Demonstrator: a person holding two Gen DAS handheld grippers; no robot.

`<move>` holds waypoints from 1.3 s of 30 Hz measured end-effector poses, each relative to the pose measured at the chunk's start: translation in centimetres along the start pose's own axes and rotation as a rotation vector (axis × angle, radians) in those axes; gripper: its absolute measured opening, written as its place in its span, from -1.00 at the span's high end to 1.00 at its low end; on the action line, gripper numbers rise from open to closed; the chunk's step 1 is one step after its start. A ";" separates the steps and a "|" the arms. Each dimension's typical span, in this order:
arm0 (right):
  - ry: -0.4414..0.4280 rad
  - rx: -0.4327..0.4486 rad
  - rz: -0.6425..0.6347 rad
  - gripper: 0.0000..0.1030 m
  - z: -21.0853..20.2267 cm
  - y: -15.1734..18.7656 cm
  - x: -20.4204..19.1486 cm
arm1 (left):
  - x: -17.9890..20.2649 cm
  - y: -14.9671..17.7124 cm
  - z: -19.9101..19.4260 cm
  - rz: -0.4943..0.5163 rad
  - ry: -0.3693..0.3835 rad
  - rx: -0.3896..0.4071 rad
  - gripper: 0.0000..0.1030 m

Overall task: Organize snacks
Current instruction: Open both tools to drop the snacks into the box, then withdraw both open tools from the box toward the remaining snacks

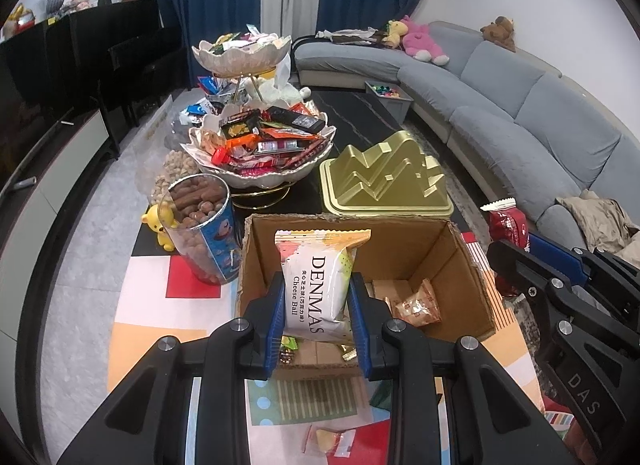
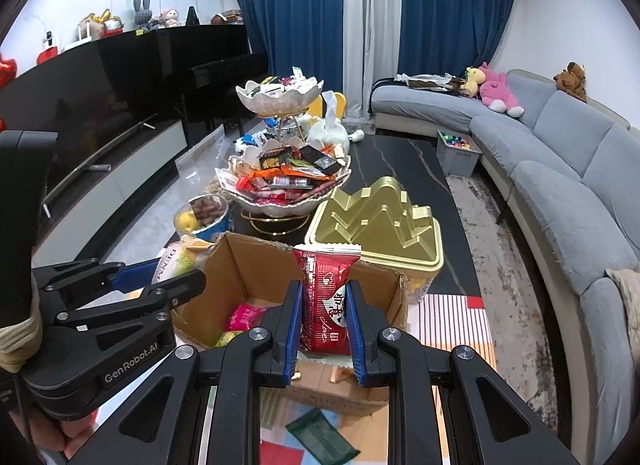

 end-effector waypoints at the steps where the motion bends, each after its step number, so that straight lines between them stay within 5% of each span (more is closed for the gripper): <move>1: -0.001 -0.002 -0.001 0.56 0.2 0.0 0.0 | 0.0 0.0 0.3 -0.001 0.001 -0.004 0.42; 12: -0.009 -0.025 -0.002 0.56 2.2 0.4 1.0 | 0.8 0.4 2.3 0.005 0.019 -0.028 0.39; 16: -0.013 -0.030 -0.003 0.54 2.3 0.3 1.4 | 1.0 0.4 2.2 0.011 0.018 -0.024 0.08; 21: 0.006 -0.016 -0.004 -0.15 1.6 -0.1 1.6 | 0.7 0.2 1.6 0.012 0.002 -0.014 -0.20; 29: 0.041 0.003 -0.013 -0.40 -0.2 -0.6 1.8 | -0.1 0.3 0.1 0.010 -0.021 -0.004 -0.42; 39: 0.058 0.025 -0.042 -0.44 -3.4 -0.2 1.3 | 0.3 0.9 -3.4 0.027 -0.036 0.033 -0.50</move>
Point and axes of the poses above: each gripper's, at about its wrist camera, not at the fingertips, and z roughly the way its jaws point, x to its right, y to its underside, the point moved 9 cm from there along z, roughly the way its jaws point, and after that the axes turned 11 degrees about -y, right-handed, at the moved point
